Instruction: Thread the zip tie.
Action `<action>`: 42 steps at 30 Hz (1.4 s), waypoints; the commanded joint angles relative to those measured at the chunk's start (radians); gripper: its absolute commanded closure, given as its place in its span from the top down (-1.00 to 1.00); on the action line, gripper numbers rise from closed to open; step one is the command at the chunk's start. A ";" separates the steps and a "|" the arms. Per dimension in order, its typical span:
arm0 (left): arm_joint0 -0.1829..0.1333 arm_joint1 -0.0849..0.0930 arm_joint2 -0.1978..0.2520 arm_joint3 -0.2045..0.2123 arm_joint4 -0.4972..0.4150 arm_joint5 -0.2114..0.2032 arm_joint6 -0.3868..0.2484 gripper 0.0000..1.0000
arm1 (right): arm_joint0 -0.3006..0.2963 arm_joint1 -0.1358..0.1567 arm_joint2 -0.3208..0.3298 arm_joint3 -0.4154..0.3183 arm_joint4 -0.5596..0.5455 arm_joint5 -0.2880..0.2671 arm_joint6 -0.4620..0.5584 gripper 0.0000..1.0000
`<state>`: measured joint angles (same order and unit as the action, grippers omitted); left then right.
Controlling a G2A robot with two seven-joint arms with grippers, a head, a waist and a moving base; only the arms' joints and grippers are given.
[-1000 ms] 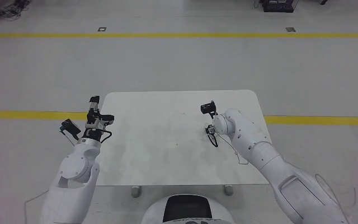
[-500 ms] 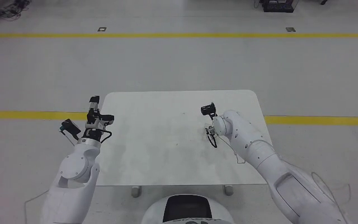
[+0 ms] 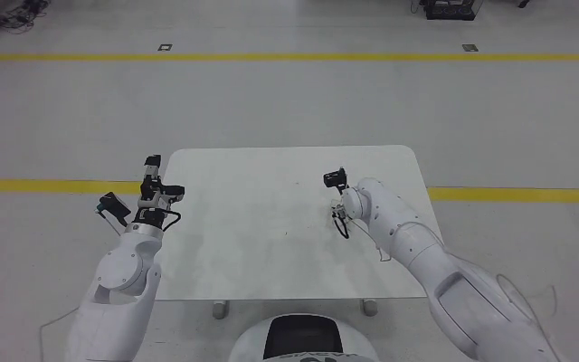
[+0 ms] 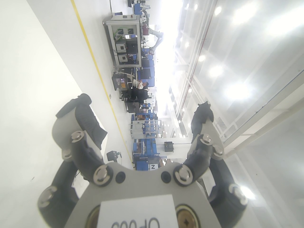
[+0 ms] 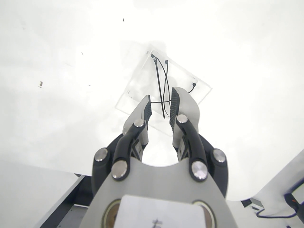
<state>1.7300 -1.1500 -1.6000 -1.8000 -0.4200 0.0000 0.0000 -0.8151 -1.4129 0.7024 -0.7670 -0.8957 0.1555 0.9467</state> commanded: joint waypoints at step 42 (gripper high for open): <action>0.000 0.000 0.000 0.000 0.000 0.000 0.000 1.00 | 0.080 -0.145 -0.077 0.321 -0.044 0.005 -0.103 -0.74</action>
<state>1.7300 -1.1500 -1.6000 -1.8000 -0.4200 0.0000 0.0000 -0.7368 -1.5558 0.6253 -0.4534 -0.9402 0.1618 0.8449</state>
